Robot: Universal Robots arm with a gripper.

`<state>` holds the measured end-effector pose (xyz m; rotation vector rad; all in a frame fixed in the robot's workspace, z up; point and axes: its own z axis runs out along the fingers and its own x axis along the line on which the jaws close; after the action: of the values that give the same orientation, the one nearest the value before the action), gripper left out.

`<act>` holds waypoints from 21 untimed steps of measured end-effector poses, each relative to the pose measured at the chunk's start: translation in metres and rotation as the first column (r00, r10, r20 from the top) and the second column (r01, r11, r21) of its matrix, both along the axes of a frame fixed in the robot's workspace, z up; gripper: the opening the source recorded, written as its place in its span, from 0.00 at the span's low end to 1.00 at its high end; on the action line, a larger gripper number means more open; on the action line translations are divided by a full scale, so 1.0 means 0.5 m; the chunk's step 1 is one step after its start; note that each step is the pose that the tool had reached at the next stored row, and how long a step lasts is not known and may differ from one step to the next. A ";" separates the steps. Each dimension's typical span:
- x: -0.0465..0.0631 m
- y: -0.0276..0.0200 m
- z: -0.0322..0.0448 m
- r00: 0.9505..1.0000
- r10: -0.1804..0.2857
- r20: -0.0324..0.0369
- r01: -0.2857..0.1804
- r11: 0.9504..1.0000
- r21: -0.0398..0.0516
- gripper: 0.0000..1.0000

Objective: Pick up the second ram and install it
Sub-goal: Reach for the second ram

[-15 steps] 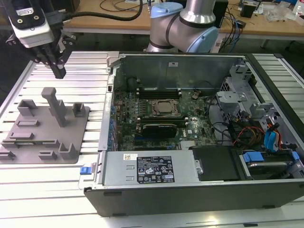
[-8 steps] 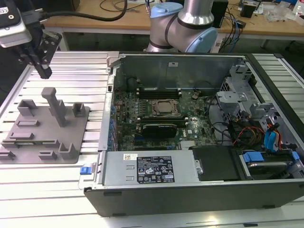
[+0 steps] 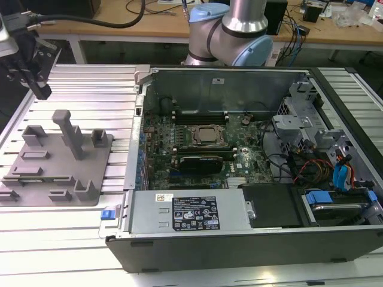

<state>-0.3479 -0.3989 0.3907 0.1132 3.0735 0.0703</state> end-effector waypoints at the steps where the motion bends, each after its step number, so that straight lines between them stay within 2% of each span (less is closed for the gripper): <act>1: -0.007 0.0000 -0.002 1.000 0.000 0.000 0.000 1.000 0.000 0.08; 6: -0.049 0.0000 -0.008 1.000 0.000 0.000 0.000 1.000 0.000 0.08; 14: -0.090 0.0000 -0.012 1.000 0.000 0.000 0.000 1.000 0.000 0.08; 21: -0.145 0.0000 -0.017 1.000 0.000 0.000 0.000 1.000 0.000 0.08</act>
<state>-0.4203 -0.3988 0.3821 0.1132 3.0735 0.0702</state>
